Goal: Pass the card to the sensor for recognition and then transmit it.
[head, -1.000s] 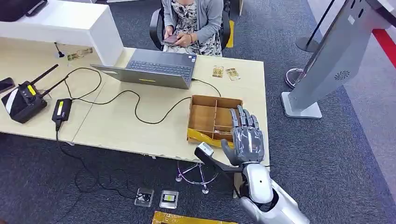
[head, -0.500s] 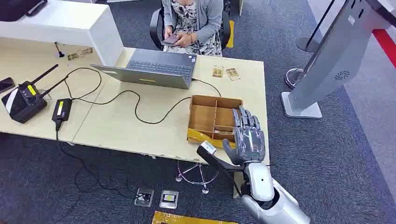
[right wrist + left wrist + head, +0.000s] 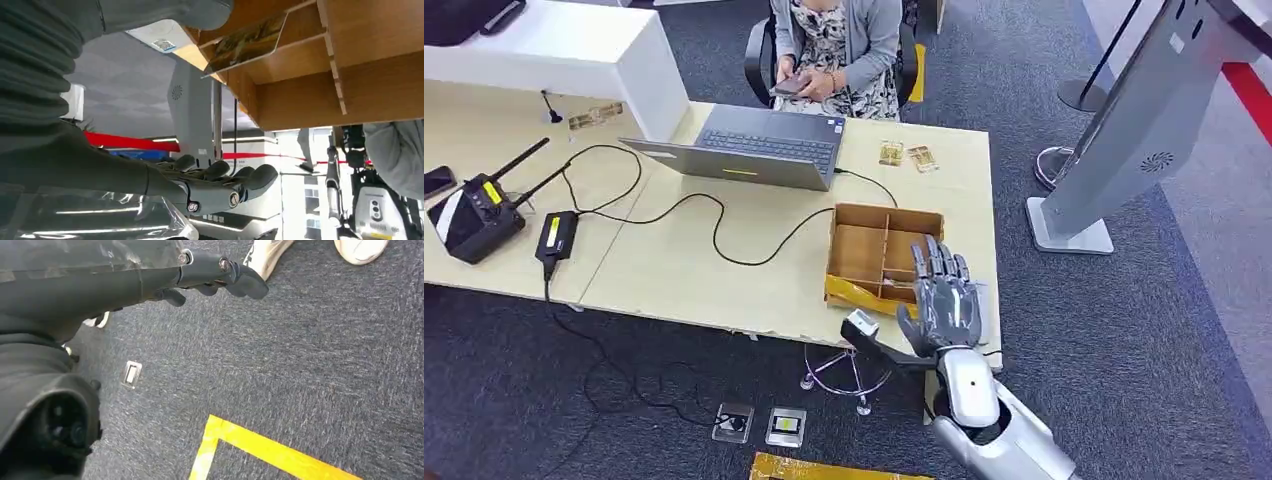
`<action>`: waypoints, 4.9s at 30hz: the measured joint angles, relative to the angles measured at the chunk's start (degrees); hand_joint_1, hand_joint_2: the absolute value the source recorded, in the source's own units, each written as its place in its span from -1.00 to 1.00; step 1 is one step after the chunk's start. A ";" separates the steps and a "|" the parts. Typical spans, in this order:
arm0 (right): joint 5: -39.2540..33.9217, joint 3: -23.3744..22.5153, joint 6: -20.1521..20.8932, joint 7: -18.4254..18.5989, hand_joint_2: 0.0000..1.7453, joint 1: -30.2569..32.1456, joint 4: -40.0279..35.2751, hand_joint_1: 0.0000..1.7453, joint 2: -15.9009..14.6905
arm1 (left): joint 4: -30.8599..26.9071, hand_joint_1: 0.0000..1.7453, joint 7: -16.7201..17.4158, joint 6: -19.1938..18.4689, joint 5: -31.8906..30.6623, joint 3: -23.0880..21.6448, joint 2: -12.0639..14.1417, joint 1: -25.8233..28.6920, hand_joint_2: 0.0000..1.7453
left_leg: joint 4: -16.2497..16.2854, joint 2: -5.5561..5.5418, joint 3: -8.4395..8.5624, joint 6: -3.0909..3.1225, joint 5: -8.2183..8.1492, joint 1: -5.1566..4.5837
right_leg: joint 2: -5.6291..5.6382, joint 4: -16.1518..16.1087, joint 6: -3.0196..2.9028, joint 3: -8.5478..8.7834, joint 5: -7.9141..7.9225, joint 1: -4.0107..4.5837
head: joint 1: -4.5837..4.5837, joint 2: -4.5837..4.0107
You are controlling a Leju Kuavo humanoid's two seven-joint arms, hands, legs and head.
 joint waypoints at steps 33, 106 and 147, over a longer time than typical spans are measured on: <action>-4.13 0.57 -2.89 -3.98 1.00 -5.54 14.25 -1.00 4.92 | 0.00 -1.00 0.98 -0.28 -1.99 -0.02 -0.04 -0.02 -1.00 | 0.00 0.00 0.02 -0.03 0.02 0.00 | 0.01 0.01 0.00 0.01 0.00 0.00 | 0.00 0.00; -2.05 -0.63 -9.26 -2.93 1.00 -11.57 23.95 -1.00 1.55 | 0.00 -1.00 1.14 -0.98 -4.39 -0.02 0.15 -0.02 -1.00 | 0.01 0.23 0.34 -0.02 0.04 -0.01 | 0.22 -0.01 -0.02 0.23 0.11 -0.01 | 0.00 0.00; -14.03 0.15 3.58 -4.72 1.00 -8.35 -13.35 -1.00 -12.63 | 0.00 -1.00 1.11 -0.55 -1.77 0.13 0.61 0.00 -1.00 | 0.02 0.22 0.29 0.01 0.06 -0.01 | 0.22 -0.01 -0.03 0.17 0.16 -0.01 | -0.02 0.00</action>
